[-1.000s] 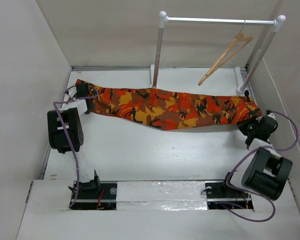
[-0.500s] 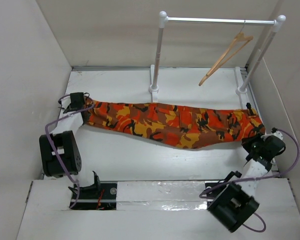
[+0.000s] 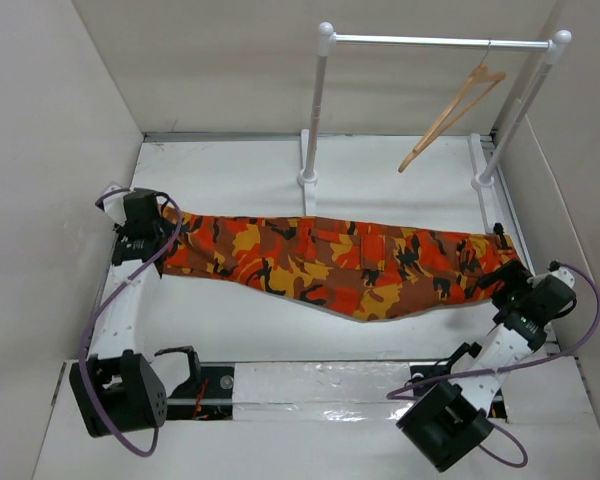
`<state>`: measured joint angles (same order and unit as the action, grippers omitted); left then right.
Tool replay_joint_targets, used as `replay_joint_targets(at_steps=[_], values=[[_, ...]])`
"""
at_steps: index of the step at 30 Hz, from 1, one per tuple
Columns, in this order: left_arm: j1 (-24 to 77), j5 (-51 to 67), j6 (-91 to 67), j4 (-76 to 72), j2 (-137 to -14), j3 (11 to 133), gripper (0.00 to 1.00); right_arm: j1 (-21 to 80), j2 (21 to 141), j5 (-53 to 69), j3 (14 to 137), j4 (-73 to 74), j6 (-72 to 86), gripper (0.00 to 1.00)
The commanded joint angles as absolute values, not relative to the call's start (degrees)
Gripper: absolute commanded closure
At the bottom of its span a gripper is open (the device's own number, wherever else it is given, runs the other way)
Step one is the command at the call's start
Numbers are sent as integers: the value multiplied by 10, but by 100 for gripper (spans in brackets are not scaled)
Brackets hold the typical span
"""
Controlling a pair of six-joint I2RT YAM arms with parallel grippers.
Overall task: Place the trousers on the hanger
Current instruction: Fold the trousers at the center of the board.
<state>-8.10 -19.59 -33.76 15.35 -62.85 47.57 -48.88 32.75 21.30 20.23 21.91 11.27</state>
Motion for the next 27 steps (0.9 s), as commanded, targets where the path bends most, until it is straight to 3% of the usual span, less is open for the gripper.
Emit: replay_joint_targets(at_steps=[1, 5, 12, 15, 16, 17, 19, 27], values=[[-26, -100, -342, 93, -579, 469, 85, -515, 368, 176, 207, 186, 119, 1], [69, -20, -373, 41, -558, 459, 100, -526, 429, 200, 173, 102, 163, 0], [285, -60, -407, -25, -587, 413, 100, -532, 618, 272, 171, -61, 199, 0], [349, -97, -420, -61, -607, 366, 100, -532, 658, 302, 150, -138, 224, 20], [384, -103, -427, -77, -620, 353, 100, -532, 666, 313, 148, -147, 235, 51], [402, -112, -430, -90, -624, 329, 100, -532, 663, 319, 147, -155, 235, 70], [449, -149, -438, -117, -645, 309, 100, -525, 616, 351, 150, -149, 224, 100], [554, -221, -461, -192, -763, 304, 100, -414, 290, 313, 285, 129, 142, 100]])
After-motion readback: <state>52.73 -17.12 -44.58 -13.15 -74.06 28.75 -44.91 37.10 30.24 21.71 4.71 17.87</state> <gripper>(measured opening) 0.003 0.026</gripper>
